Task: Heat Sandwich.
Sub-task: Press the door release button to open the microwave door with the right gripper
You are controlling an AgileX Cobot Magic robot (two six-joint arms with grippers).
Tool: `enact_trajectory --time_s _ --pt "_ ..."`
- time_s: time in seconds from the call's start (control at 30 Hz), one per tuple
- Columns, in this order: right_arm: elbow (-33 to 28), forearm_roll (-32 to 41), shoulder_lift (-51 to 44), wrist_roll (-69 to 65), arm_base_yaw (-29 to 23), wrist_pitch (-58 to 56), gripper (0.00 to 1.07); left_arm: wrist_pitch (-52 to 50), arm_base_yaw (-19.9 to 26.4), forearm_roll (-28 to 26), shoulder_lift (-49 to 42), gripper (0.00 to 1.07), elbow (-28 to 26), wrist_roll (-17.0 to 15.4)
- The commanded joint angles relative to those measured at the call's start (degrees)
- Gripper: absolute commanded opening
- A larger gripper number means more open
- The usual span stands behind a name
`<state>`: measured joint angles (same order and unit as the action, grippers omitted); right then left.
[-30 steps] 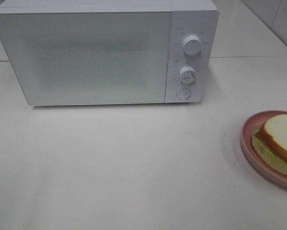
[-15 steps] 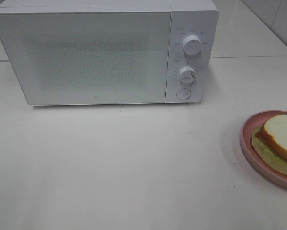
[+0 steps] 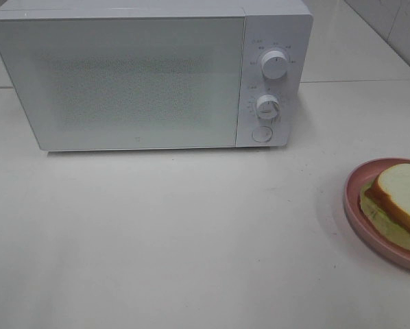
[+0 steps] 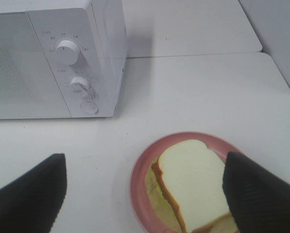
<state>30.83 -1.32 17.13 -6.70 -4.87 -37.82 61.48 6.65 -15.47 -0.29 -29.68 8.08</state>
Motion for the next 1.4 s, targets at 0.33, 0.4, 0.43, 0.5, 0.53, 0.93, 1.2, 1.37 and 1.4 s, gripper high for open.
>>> enact_trajectory --time_s 0.33,0.4,0.43,0.5,0.53,0.93,1.2,1.37,1.4 --pt "-5.96 0.0 8.82 -0.34 -0.06 14.67 0.8 -0.06 0.06 -0.11 -0.92 0.98 0.17 -0.06" --pt "-6.93 0.0 11.69 -0.34 -0.06 18.39 0.79 -0.06 0.06 -0.11 -0.92 0.98 0.17 -0.06" --pt "-7.33 0.0 12.83 -0.34 -0.06 19.37 0.79 -0.06 0.06 -0.11 -0.92 0.98 0.17 -0.06" --pt "-7.73 0.0 13.98 -0.34 -0.06 20.74 0.79 -0.06 0.06 -0.11 -0.92 0.98 0.17 -0.06" --pt "-8.02 0.0 15.18 -0.34 -0.06 22.06 0.79 -0.06 0.06 -0.11 -0.92 0.98 0.17 -0.06" --pt "-8.19 0.0 30.88 -0.69 -0.06 36.38 0.76 -0.06 0.06 -0.11 -0.92 0.98 0.17 -0.06" --pt "-8.19 0.0 40.45 -0.57 -0.06 46.01 0.76 -0.06 0.06 -0.11 -0.92 0.98 0.17 -0.06" --pt "-8.19 0.52 45.95 -0.23 -0.06 55.75 0.76 -0.06 0.06 -0.11 -0.92 0.98 0.17 -0.06" --pt "-8.19 0.69 47.04 0.06 -0.06 57.7 0.76 -0.06 0.06 -0.11 -0.92 0.98 0.17 -0.06"
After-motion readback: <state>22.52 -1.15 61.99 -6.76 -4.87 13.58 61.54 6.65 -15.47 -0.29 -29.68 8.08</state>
